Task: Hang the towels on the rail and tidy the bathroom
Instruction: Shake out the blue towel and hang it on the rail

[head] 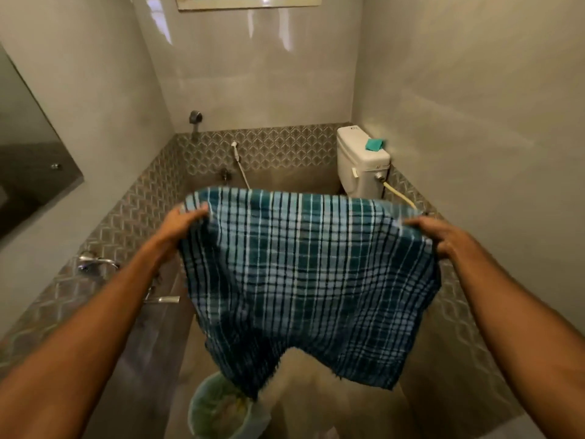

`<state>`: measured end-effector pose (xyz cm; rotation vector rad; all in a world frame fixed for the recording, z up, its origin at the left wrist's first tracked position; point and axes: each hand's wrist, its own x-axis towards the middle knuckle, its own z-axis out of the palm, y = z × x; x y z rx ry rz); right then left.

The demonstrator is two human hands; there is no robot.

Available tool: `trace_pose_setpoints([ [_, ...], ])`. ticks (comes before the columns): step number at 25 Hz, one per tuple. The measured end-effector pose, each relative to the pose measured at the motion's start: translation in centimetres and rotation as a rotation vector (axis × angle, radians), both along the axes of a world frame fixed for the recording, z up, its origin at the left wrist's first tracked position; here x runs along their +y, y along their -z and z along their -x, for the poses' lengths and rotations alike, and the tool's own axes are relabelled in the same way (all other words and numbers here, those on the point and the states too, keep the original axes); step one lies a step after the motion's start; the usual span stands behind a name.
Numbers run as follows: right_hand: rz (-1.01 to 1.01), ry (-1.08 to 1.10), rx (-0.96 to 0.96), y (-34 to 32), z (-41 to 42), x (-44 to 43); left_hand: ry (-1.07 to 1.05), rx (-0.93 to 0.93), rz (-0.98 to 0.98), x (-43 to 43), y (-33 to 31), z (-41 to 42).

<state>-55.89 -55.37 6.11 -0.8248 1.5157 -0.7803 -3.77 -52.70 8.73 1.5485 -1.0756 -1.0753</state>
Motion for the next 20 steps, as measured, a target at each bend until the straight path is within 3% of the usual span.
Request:
trace_pose_setpoints([
  [3,-0.172,-0.056,0.081,2.3,-1.1,1.1,-0.252,-0.129,-0.081,0.5,4.5,0.3],
  [8,-0.002,0.093,-0.088,-1.2,1.6,-1.4,-0.189,0.092,0.051,-1.3,0.3,-3.4],
  [9,-0.012,0.100,-0.052,-0.6,1.8,-1.1,-0.159,0.113,0.051,-0.9,0.5,-3.6],
  [13,-0.115,0.103,0.088,2.5,1.0,0.5,-0.035,-0.391,-0.115,1.8,3.1,-2.9],
  [14,-0.097,0.116,0.122,2.5,0.9,0.4,-0.072,-0.410,-0.107,2.2,3.3,-3.0],
  [20,-0.097,0.037,0.399,0.7,2.9,-0.1,-0.245,-0.226,-0.025,3.4,0.9,-4.7],
])
